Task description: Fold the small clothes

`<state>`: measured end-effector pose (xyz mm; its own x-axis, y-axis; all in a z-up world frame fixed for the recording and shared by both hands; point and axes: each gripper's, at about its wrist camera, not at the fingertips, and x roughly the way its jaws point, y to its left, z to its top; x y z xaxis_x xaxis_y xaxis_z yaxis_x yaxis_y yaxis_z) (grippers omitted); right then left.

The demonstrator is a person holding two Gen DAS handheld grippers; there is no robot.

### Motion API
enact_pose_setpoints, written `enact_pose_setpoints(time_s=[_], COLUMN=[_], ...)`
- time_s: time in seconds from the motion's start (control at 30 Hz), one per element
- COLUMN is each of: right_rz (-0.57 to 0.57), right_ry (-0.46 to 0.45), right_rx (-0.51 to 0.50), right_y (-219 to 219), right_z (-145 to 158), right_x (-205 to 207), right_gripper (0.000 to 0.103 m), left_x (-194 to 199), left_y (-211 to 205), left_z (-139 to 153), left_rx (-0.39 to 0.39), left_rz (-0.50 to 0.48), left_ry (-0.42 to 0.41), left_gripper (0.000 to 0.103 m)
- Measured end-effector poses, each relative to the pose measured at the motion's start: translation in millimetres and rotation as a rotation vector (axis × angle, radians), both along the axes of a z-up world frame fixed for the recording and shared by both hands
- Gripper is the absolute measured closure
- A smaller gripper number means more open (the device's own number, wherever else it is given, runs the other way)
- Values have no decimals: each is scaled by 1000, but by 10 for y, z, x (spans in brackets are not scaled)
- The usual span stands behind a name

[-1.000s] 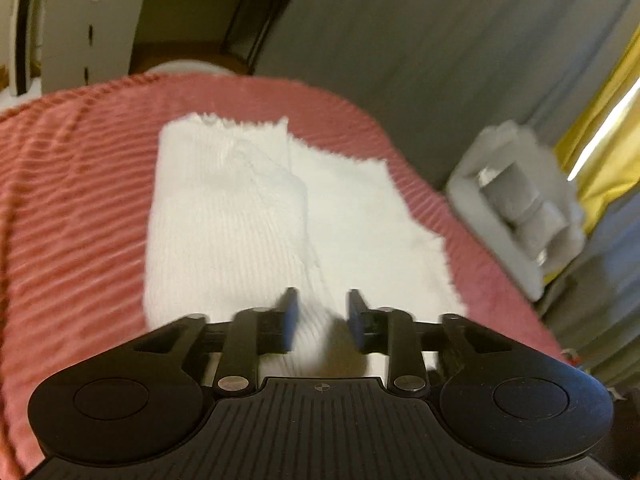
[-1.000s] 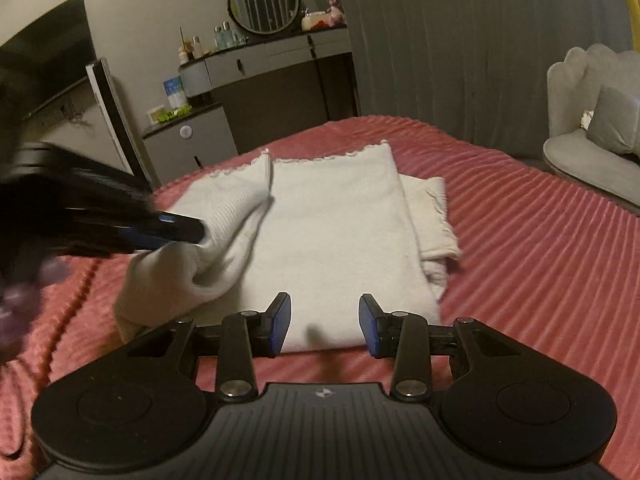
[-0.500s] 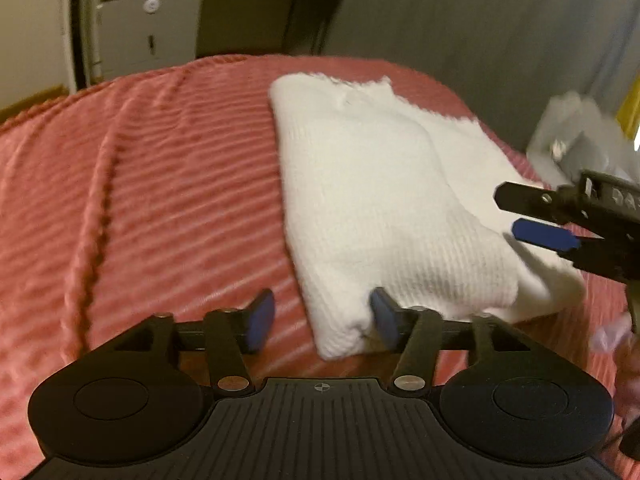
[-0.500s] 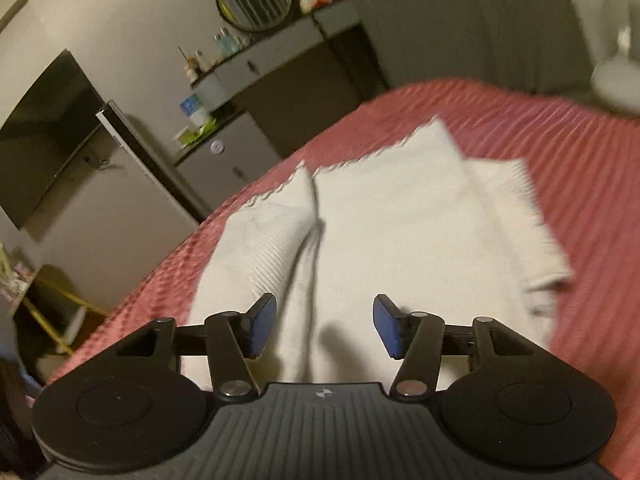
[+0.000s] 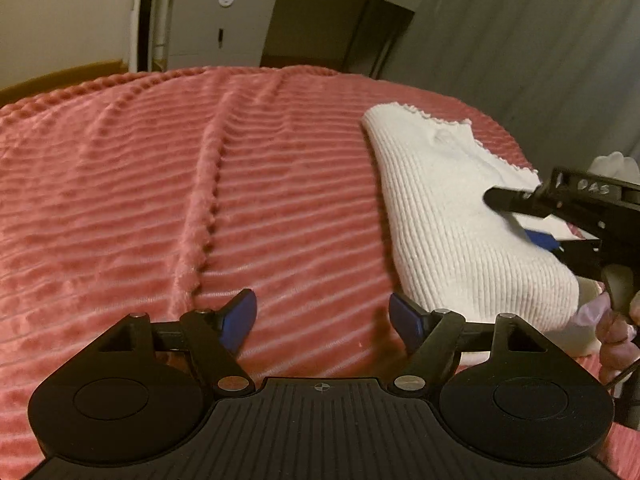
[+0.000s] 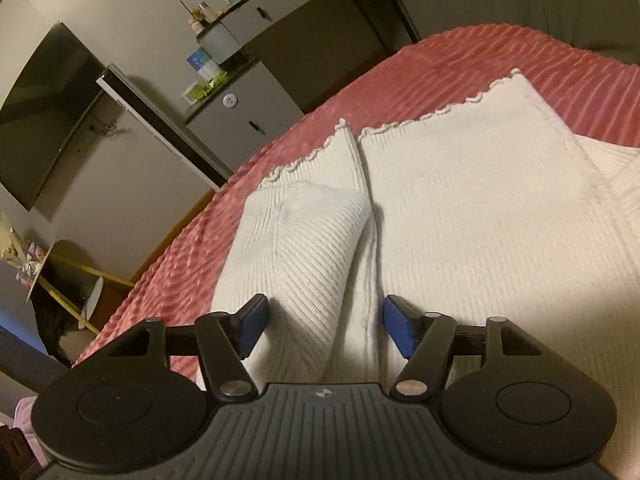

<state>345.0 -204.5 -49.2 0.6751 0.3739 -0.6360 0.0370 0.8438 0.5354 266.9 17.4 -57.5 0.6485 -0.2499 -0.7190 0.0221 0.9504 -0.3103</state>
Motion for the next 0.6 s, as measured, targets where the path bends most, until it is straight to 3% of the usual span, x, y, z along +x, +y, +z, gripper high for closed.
enact_pose_setpoints(time_s=[0.03,0.13,0.2,0.27,0.43,0.6], right_rz=[10,17,16,12,12,-1], right_ry=[-6,-4,-1,11,-22,-137], right_rx=[3,-4,-14,12,-95,-248], right_y=[14,63,86,94,211,163], right_z=[0,6,28,24,150,487], right_x=[0,-12,5,29,-24,-210], right_gripper=[76,77,68,67,84,87], left_x=[5,-53,-70,-83,-100,-107], left_y=[-10,-36,-62,-89,-123,-154], left_z=[-8,-21,-36,-38,-28,-34], left_rx=[2,33,46,54,76,93], left_rz=[-1,-15,-26,-33,-36,-43], left_ry=[-1,-4,-6,-9,-10,-17], left_gripper=[22,22,19,17,15,13])
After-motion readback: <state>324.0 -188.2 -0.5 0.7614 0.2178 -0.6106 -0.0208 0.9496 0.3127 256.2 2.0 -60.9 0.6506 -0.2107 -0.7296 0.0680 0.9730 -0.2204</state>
